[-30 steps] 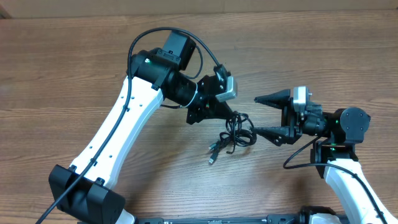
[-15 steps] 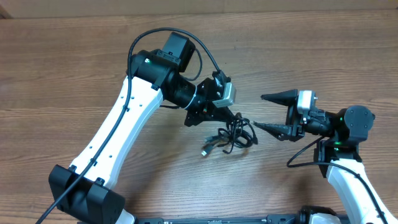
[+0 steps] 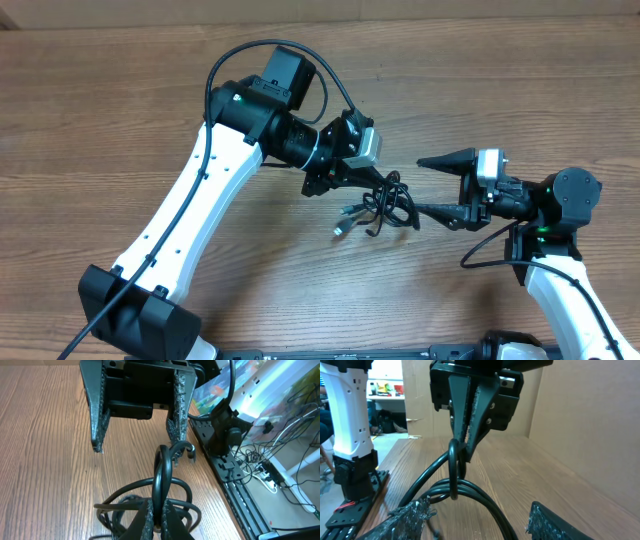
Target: Untangle cables
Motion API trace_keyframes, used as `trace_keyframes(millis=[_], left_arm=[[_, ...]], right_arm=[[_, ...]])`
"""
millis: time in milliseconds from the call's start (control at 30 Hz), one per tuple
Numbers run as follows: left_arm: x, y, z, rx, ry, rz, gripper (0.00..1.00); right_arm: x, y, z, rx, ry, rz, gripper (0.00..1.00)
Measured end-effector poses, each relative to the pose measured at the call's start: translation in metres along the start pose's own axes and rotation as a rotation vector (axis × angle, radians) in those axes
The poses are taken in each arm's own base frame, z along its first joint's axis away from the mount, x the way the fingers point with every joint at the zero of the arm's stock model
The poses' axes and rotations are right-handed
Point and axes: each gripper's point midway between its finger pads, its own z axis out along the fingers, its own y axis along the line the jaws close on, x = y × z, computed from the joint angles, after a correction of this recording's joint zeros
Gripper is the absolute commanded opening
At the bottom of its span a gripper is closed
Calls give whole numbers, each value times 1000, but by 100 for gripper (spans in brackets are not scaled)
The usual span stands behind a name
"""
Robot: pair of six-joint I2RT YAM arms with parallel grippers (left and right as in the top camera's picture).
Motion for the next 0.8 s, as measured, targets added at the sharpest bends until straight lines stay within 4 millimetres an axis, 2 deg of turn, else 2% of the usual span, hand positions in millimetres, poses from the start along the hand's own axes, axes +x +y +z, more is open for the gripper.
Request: trace_keyframes(millis=[200,267,333,433,533,633,667,700,800], left_arm=[[0,-5,11,15,36,24,4],[-1,-6,16,19,43,46,4],[-3,-6,19,18,45,61,4],[-3,-4,20,11,47,74,4],[-2,-2,19,4,52,75,4],[-2,-2,19,1,56,74,4],[-2,-2,19,0,58,71,4],[-1,-2,19,-1,59,65,4],[0,1,19,-15,71,38,4]], right_arm=[[0,2,0,-11,0,-1,66],[0,3,1,-15,0,0,62],[0,4,3,-23,-1,-4,53],[0,6,3,-35,0,-8,31],[0,9,4,-48,0,-4,20],[0,10,4,-57,1,-1,22],[0,11,4,-60,1,-2,30],[-1,11,4,-63,1,-3,34],[-3,13,4,-73,-1,-38,33]])
